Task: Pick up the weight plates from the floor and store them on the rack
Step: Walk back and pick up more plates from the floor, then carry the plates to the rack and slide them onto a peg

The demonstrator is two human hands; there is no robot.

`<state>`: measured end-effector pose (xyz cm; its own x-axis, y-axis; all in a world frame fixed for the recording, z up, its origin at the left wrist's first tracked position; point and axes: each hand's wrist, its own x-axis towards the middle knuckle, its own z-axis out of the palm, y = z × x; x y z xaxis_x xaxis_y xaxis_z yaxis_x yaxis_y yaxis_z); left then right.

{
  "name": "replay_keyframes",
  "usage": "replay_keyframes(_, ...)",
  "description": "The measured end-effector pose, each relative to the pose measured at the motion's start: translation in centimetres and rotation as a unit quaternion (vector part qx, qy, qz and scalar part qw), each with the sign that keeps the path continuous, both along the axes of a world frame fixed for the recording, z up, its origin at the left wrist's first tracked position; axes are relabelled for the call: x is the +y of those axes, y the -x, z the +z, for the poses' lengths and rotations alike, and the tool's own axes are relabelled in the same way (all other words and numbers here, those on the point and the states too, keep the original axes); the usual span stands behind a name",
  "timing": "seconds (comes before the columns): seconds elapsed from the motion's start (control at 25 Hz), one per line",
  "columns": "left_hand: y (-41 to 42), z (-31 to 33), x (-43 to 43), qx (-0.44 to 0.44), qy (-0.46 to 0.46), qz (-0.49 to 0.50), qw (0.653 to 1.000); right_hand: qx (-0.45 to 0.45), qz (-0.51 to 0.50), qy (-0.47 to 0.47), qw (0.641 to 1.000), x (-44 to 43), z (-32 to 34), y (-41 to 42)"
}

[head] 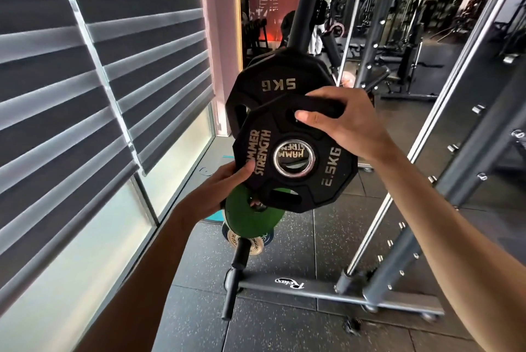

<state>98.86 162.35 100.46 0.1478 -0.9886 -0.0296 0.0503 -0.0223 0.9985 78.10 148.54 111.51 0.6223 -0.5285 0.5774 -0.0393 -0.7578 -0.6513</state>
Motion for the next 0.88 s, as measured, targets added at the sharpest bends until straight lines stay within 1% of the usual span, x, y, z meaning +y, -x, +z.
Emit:
replay_keyframes(0.2, 0.1, 1.2, -0.3, -0.049, 0.041, 0.042, 0.997, -0.019, -0.002, -0.009, 1.0, -0.7, 0.4, -1.3)
replay_keyframes(0.48, -0.6, 1.5, -1.7, -0.105, 0.078, 0.106, 0.986, -0.032, -0.007, 0.013, 0.999, -2.5, 0.3, -3.0)
replay_keyframes(0.64, -0.9, 1.6, -2.2, -0.093, 0.106, 0.143, 0.98, -0.036, -0.027, 0.046, 0.998, -3.6, 0.2, -4.0)
replay_keyframes(0.72, -1.1, 1.6, -2.4, -0.101, 0.104, 0.161, 0.976, -0.03, -0.066, 0.096, 0.993, -4.0, -0.5, -4.3)
replay_keyframes(0.76, -1.0, 1.5, -2.4, -0.11, 0.102, 0.171, 0.974, -0.032, -0.096, 0.14, 0.985, -4.1, -1.1, -4.3)
replay_keyframes(0.88, -1.0, 0.7, -2.5, -0.143, 0.091, 0.206, 0.964, -0.063, -0.188, 0.284, 0.938, -4.6, -2.9, -4.6)
